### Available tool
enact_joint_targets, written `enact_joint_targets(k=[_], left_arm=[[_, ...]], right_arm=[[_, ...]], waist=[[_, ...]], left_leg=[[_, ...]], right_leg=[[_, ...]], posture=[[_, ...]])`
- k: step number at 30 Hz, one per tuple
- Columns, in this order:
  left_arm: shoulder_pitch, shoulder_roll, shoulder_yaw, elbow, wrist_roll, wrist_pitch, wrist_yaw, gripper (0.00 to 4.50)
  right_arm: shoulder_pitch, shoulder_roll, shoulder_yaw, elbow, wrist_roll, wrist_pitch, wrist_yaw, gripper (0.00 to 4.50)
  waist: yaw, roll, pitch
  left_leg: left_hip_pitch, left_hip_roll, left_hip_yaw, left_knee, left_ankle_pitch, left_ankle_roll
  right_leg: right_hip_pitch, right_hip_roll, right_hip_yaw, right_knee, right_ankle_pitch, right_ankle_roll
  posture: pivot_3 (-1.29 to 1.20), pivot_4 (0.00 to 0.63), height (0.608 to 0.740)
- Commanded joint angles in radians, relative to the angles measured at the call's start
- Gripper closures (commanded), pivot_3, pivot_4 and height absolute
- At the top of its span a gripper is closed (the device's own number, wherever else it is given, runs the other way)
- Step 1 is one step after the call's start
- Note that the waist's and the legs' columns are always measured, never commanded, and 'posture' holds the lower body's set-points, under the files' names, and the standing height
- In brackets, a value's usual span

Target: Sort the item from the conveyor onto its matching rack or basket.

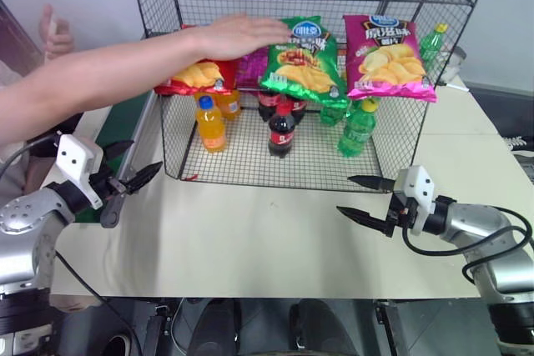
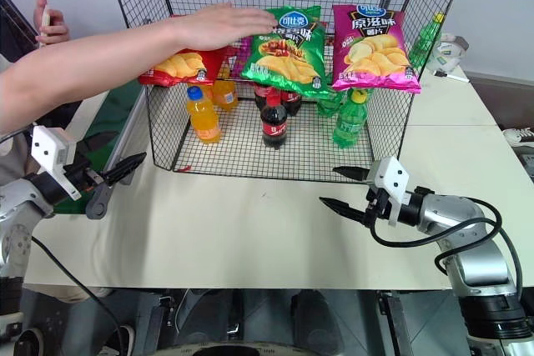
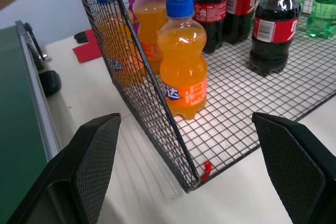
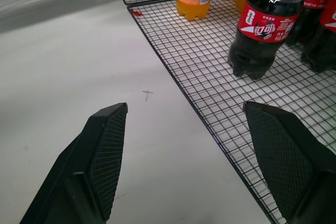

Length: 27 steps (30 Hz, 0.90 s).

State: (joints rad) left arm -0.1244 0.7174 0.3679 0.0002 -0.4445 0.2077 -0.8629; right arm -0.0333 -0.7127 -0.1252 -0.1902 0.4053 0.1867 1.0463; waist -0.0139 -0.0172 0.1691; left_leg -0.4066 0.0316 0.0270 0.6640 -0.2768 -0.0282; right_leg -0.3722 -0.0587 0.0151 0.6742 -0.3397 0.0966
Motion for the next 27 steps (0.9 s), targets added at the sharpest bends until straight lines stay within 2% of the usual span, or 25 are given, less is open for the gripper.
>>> enact_joint_targets(k=[1,12,27], left_arm=[[-0.010,-0.001,0.004,-0.007,0.003,-0.024,0.006,0.19],[-0.005,-0.008,-0.004,-0.002,0.010,-0.030,-0.007,0.19],[0.044,0.001,0.009,-0.048,-0.046,0.054,-0.052,0.19]], right_arm=[[0.005,0.003,-0.006,-0.018,0.008,-0.018,-0.001,0.85],[0.030,-0.003,-0.017,-0.050,0.020,-0.010,-0.004,0.85],[0.067,-0.023,-0.030,-0.077,0.032,0.006,0.003,0.85]], waist=[[0.000,0.000,0.000],[0.000,0.000,0.000],[0.000,0.000,0.000]], left_leg=[[0.000,0.000,0.000,0.000,0.000,0.000],[0.000,0.000,0.000,0.000,0.000,0.000],[0.000,0.000,0.000,0.000,0.000,0.000]], right_leg=[[0.000,0.000,0.000,0.000,0.000,0.000],[0.000,0.000,0.000,0.001,0.000,0.000],[0.000,0.000,0.000,0.001,0.000,0.000]], posture=[[0.00,0.150,0.739],[0.00,0.150,0.739],[0.00,0.150,0.739]])
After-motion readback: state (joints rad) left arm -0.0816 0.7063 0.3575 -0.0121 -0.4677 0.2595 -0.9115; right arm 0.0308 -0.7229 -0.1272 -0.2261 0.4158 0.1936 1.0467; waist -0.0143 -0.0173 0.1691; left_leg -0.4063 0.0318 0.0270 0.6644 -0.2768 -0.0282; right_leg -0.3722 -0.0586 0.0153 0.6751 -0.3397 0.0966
